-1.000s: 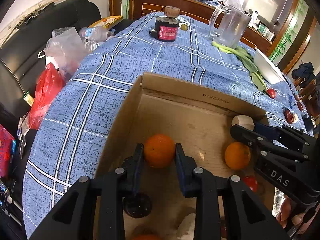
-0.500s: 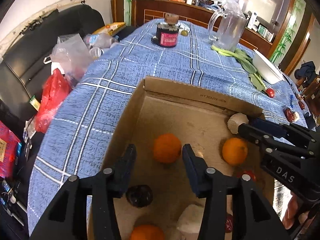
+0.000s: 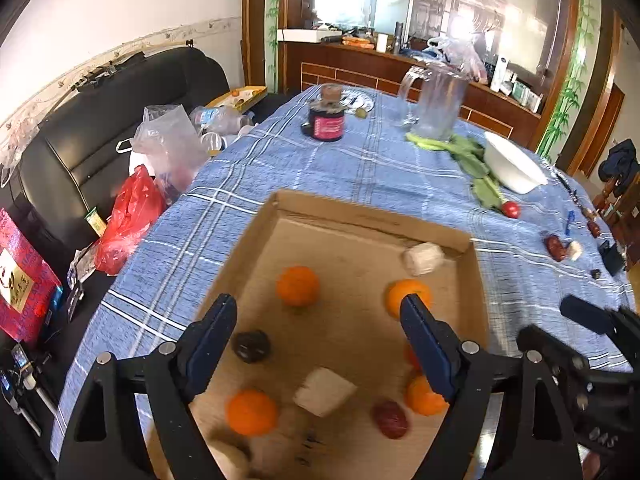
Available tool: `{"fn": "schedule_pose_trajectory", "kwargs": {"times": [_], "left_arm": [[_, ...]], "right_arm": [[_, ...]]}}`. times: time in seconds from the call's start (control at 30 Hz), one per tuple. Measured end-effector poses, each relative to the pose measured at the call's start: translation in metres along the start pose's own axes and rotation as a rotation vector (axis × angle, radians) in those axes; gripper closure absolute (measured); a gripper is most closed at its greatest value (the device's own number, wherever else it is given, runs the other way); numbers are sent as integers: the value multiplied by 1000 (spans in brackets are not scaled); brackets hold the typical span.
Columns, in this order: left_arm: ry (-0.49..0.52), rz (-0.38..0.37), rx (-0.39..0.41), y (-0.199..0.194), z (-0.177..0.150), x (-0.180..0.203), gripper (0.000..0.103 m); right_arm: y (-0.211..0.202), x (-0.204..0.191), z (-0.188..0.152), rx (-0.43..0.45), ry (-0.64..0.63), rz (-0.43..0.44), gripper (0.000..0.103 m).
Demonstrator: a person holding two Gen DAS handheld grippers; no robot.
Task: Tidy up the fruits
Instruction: 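Move both open grippers back over the table toward the last items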
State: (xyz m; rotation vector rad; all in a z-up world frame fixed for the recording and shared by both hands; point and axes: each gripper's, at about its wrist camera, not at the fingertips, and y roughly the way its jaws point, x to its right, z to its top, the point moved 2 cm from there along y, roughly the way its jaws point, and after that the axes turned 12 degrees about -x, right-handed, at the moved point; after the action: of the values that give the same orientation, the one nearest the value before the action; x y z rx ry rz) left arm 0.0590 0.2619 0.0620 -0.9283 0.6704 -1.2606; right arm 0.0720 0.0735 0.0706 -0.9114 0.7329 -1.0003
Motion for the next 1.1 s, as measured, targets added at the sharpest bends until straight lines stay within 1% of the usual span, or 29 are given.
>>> {"fn": "schedule_pose_trajectory", "kwargs": {"times": [0.07, 0.13, 0.27, 0.37, 0.43, 0.6, 0.67, 0.73, 0.87, 0.93, 0.97, 1.1], "left_arm": [[-4, -22, 11, -7, -3, 14, 19], [4, -26, 18, -12, -6, 29, 18], [45, -41, 3, -16, -12, 71, 18], [74, -49, -4, -15, -16, 98, 18], [93, -53, -16, -13, -20, 116, 18], [129, -47, -63, 0, -29, 155, 18], [140, -42, -78, 3, -32, 167, 18], [149, -36, -85, 6, -34, 178, 18], [173, -23, -104, 13, -33, 196, 18], [183, -17, -116, 17, -32, 203, 18], [186, -16, -120, 19, -31, 206, 18], [209, -2, -140, 29, -29, 218, 18]], "right_arm": [[-11, 15, -11, 6, 16, 2, 24], [-20, 29, -22, 14, 32, -6, 24], [-34, 70, -43, 20, 83, -33, 24], [-38, 110, -57, 11, 139, -58, 25], [-41, 144, -67, 7, 189, -77, 25], [-41, 212, -74, -8, 275, -108, 25], [-37, 236, -68, -15, 294, -119, 25], [-36, 249, -62, -7, 304, -122, 25], [-29, 278, -35, 27, 327, -106, 25], [-21, 286, -20, 34, 323, -106, 25], [-14, 288, -12, 28, 308, -99, 25], [21, 291, 10, -16, 248, -134, 25]]}}
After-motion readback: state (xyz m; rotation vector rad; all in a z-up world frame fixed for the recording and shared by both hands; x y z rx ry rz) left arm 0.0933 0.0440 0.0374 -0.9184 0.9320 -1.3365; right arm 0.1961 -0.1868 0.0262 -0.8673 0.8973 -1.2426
